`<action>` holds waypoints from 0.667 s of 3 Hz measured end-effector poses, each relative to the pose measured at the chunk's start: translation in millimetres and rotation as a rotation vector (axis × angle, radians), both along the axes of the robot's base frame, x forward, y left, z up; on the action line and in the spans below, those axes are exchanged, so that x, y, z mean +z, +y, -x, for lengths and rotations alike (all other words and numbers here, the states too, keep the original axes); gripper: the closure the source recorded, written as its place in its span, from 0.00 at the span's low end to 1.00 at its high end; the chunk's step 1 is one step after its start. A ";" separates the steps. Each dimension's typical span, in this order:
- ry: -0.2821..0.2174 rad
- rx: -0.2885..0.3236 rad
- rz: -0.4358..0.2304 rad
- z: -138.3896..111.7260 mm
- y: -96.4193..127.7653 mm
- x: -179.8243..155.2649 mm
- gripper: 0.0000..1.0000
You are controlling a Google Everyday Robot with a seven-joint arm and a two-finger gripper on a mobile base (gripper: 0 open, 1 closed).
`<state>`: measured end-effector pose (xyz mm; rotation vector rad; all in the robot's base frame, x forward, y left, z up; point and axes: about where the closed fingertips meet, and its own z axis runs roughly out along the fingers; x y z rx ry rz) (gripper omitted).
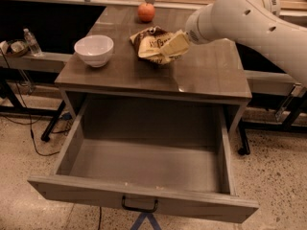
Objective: Pick brown chip bag from top drawer and place on counter
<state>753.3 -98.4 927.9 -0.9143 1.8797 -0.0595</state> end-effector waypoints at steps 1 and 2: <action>-0.002 -0.027 -0.009 4.6 -12.8 4.0 0.00; -0.035 -0.118 -0.011 14.2 -53.0 22.7 0.00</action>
Offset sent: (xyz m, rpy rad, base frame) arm -0.0293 -0.1186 0.0512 0.0224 -0.0818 -0.2723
